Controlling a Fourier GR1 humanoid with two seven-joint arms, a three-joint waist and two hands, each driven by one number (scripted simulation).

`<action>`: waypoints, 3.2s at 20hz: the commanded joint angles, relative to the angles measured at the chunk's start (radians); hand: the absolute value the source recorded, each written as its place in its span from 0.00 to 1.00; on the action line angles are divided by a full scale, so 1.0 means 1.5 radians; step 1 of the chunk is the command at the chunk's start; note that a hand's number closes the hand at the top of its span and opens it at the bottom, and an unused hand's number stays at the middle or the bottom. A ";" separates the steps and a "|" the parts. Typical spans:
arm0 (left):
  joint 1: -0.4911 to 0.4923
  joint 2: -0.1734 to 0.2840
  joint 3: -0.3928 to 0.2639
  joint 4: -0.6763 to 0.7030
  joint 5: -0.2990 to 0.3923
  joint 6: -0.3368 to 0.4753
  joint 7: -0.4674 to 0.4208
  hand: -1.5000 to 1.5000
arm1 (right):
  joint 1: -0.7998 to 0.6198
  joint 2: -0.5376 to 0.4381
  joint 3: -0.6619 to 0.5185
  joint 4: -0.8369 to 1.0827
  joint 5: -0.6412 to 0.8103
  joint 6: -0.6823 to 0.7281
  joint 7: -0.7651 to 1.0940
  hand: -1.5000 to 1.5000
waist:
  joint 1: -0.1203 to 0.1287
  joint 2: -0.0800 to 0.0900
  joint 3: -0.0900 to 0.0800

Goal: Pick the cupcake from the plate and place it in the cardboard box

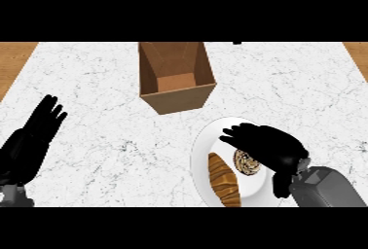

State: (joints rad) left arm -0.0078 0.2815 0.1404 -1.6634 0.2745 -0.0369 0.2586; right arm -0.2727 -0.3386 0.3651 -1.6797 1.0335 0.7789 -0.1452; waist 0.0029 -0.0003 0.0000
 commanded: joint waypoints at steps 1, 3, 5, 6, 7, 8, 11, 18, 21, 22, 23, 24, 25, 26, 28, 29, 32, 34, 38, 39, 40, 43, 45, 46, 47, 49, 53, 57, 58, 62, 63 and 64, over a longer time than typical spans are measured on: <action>-0.037 -0.009 0.007 0.046 -0.007 -0.010 -0.004 0.50 | 0.034 -0.001 0.033 0.008 0.041 -0.036 -0.024 0.00 | -0.002 0.000 0.000; -0.022 -0.020 0.004 0.034 -0.015 -0.008 -0.008 0.50 | 0.023 0.031 0.030 0.000 0.052 0.006 0.022 0.00 | -0.002 0.000 0.000; -0.006 -0.002 0.035 0.029 0.007 -0.038 -0.013 0.50 | -0.007 0.008 0.001 0.040 0.051 -0.007 -0.025 0.00 | 0.000 0.000 0.000; 0.040 -0.011 0.007 -0.092 -0.003 -0.005 0.054 0.50 | 0.010 -0.009 0.005 0.054 0.054 -0.031 -0.043 0.00 | 0.003 -0.001 0.000; 0.002 -0.006 0.021 -0.022 -0.005 -0.023 0.027 0.50 | 0.021 0.019 0.026 0.079 0.077 -0.062 -0.035 0.00 | 0.001 0.000 0.000; -0.006 -0.023 0.006 -0.050 -0.010 0.000 0.061 0.50 | 0.005 -0.004 0.004 0.086 0.073 -0.054 -0.061 0.00 | 0.000 0.000 0.000; -0.048 -0.023 0.013 0.002 -0.021 -0.009 0.041 0.50 | 0.016 0.039 0.018 0.100 0.096 -0.070 -0.040 0.00 | -0.001 0.000 0.000; 0.016 -0.052 0.013 0.000 -0.053 -0.025 -0.013 0.50 | 0.021 0.048 0.015 0.117 0.129 -0.096 -0.064 0.00 | -0.001 0.000 0.000; -0.021 -0.028 0.041 -0.023 -0.016 -0.029 0.044 0.50 | 0.040 0.051 0.012 0.072 0.111 -0.098 -0.092 1.00 | -0.001 0.000 0.000; -0.020 -0.046 0.018 0.026 -0.046 -0.029 0.003 0.50 | -0.029 0.053 -0.012 0.180 0.108 -0.144 -0.135 1.00 | 0.001 0.001 0.000; -0.040 -0.038 0.026 0.042 -0.043 -0.039 -0.006 0.50 | -0.020 0.024 -0.026 0.140 0.105 -0.124 -0.152 1.00 | -0.001 0.001 0.000; -0.012 -0.032 0.042 0.010 -0.019 -0.053 0.008 0.50 | -0.006 0.014 -0.031 0.127 0.103 -0.122 -0.166 1.00 | 0.000 0.000 0.000; 0.004 -0.015 0.064 0.016 -0.011 -0.072 -0.004 0.50 | -0.013 0.062 -0.001 0.137 0.126 -0.114 -0.121 1.00 | 0.001 0.000 0.000; -0.014 -0.038 0.032 -0.012 -0.045 -0.030 0.026 0.50 | 0.022 0.064 0.012 0.150 0.135 -0.157 -0.135 1.00 | 0.000 0.000 0.000; -0.029 -0.025 0.055 0.022 -0.021 -0.060 0.015 0.50 | -0.024 0.069 -0.003 0.183 0.142 -0.154 -0.152 1.00 | 0.000 0.000 0.000; -0.026 -0.016 0.072 0.019 -0.004 -0.067 0.019 0.50 | -0.018 0.079 0.001 0.179 0.144 -0.166 -0.150 1.00 | 0.000 0.000 0.000; -0.044 -0.045 0.050 0.061 -0.048 -0.041 -0.017 0.50 | 0.003 0.073 -0.010 0.098 0.140 -0.114 -0.137 1.00 | -0.002 0.000 0.000; -0.020 -0.048 0.025 0.010 -0.038 -0.053 0.006 0.50 | -0.069 0.219 -0.045 0.201 0.144 -0.114 0.115 1.00 | 0.026 0.002 -0.001; -0.038 -0.041 0.030 0.018 -0.034 -0.053 0.011 0.50 | -0.072 0.223 -0.122 0.219 0.134 -0.166 0.249 1.00 | 0.033 0.013 -0.001; -0.045 -0.041 0.031 0.020 -0.033 -0.053 0.011 0.50 | -0.087 0.224 -0.128 0.218 0.129 -0.178 0.282 1.00 | 0.040 0.014 -0.001; -0.047 -0.042 0.023 0.017 -0.037 -0.054 0.013 0.50 | -0.103 0.224 -0.134 0.223 0.129 -0.189 0.322 1.00 | 0.049 0.014 0.000; -0.057 -0.048 0.008 0.019 -0.038 -0.058 0.018 0.50 | -0.152 0.225 -0.139 0.229 0.128 -0.229 0.439 1.00 | 0.069 0.014 0.000; -0.073 -0.039 0.003 0.014 -0.036 -0.068 0.024 0.50 | -0.196 0.225 -0.138 0.242 0.128 -0.254 0.505 1.00 | 0.094 0.016 0.000; -0.067 -0.051 -0.010 0.016 -0.040 -0.069 0.020 0.50 | -0.222 0.225 -0.137 0.241 0.124 -0.263 0.546 1.00 | 0.100 0.014 -0.001; -0.077 -0.049 -0.012 0.022 -0.040 -0.072 0.020 0.50 | -0.243 0.225 -0.131 0.250 0.119 -0.280 0.574 1.00 | 0.109 0.019 -0.001; -0.084 -0.056 -0.023 0.026 -0.039 -0.078 0.018 0.50 | -0.297 0.226 -0.120 0.263 0.121 -0.297 0.636 1.00 | 0.129 0.022 -0.003; -0.102 -0.063 -0.043 0.026 -0.045 -0.077 0.032 0.50 | -0.423 0.226 -0.100 0.281 0.121 -0.331 0.765 1.00 | 0.147 0.015 -0.004; -0.113 -0.064 -0.048 0.040 -0.046 -0.081 0.037 0.50 | -0.535 0.226 -0.083 0.315 0.152 -0.354 0.873 1.00 | 0.162 0.016 -0.007; -0.113 -0.067 -0.056 0.039 -0.054 -0.079 0.035 0.50 | -0.557 0.226 -0.081 0.331 0.171 -0.368 0.893 1.00 | 0.159 0.017 -0.007; -0.128 -0.073 -0.053 0.050 -0.056 -0.067 0.036 0.50 | -0.631 0.225 -0.086 0.383 0.192 -0.386 0.969 1.00 | 0.150 0.018 -0.007; -0.136 -0.073 -0.052 0.051 -0.059 -0.063 0.042 0.50 | -0.652 0.225 -0.091 0.397 0.194 -0.390 0.982 1.00 | 0.144 0.017 -0.007; -0.128 -0.070 -0.051 0.054 -0.060 -0.068 0.034 0.50 | -0.657 0.225 -0.091 0.415 0.203 -0.403 0.998 1.00 | 0.149 0.020 -0.007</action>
State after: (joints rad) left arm -0.1920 0.1791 0.0659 -1.5947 0.1921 -0.1426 0.3119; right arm -1.1572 -0.0089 0.2270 -1.1305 1.3077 0.1999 1.1185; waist 0.2278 0.0259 -0.0101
